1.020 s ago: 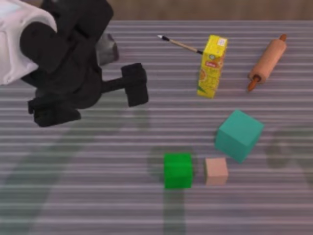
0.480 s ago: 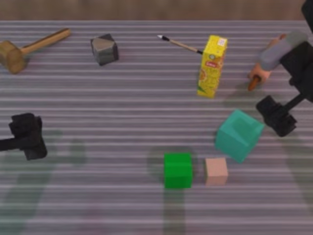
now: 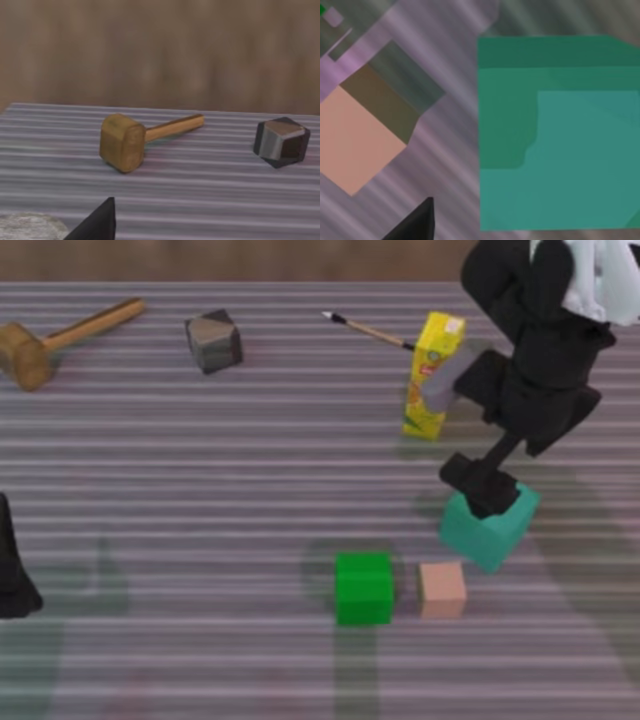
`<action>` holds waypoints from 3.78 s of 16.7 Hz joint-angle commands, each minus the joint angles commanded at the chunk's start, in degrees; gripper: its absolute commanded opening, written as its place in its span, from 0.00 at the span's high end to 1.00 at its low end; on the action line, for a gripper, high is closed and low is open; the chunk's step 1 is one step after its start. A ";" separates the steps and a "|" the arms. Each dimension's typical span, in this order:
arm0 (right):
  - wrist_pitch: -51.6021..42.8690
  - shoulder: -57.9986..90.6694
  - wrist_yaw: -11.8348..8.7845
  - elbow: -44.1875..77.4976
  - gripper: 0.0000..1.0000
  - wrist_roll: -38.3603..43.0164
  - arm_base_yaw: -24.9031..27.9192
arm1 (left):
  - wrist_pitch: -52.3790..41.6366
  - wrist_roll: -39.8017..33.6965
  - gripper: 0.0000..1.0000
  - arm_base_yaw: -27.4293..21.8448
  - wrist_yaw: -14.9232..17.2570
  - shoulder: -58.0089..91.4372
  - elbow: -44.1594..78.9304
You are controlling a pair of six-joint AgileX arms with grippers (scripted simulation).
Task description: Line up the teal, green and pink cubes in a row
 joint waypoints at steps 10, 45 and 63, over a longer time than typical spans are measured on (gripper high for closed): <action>-0.71 3.28 0.08 2.25 0.00 -0.73 0.54 | 2.66 2.15 0.00 1.33 0.10 -3.70 -2.66; 15.82 8.55 0.01 -8.51 1.00 -0.35 0.71 | 2.66 2.15 0.00 1.33 0.10 -3.70 -2.66; -2.93 9.89 0.00 9.52 1.00 -2.74 7.31 | 2.66 2.15 0.00 1.33 0.10 -3.70 -2.66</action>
